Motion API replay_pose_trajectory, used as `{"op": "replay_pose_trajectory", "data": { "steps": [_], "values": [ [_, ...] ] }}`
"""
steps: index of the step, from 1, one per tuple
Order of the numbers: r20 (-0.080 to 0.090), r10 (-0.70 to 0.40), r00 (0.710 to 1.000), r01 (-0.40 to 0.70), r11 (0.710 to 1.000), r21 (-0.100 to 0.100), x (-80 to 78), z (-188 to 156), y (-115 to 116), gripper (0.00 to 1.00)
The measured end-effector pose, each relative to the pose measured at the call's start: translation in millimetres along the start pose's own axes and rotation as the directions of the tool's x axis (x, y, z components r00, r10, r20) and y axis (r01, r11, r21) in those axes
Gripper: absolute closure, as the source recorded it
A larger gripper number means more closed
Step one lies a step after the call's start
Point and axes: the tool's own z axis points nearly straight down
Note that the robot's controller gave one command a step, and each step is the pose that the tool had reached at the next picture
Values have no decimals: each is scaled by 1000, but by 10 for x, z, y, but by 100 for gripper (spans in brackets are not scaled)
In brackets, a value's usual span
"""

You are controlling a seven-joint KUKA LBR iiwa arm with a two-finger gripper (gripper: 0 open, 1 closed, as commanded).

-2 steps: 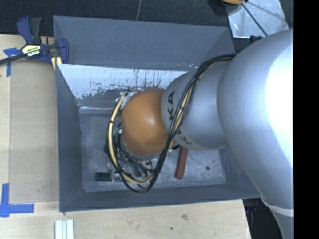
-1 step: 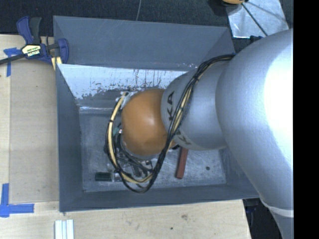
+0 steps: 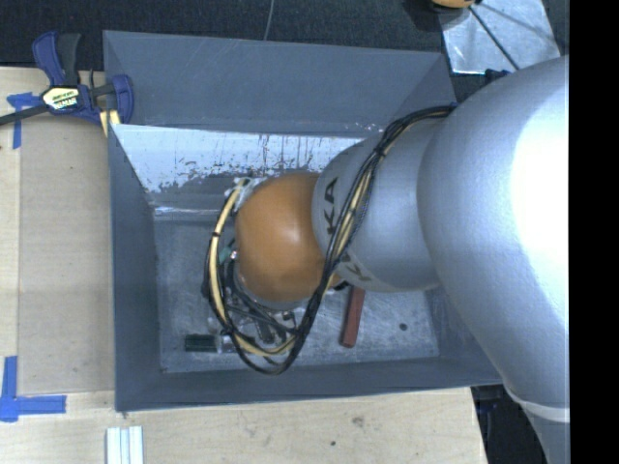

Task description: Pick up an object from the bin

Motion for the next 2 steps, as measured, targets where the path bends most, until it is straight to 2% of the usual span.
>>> {"op": "replay_pose_trajectory", "data": {
  "steps": [1,2],
  "values": [
    [5,5,1000,-5,1000,3,-16,-420,-7,100],
    [11,3,1000,-3,1000,3,-90,-827,73,0]
  ]
}}
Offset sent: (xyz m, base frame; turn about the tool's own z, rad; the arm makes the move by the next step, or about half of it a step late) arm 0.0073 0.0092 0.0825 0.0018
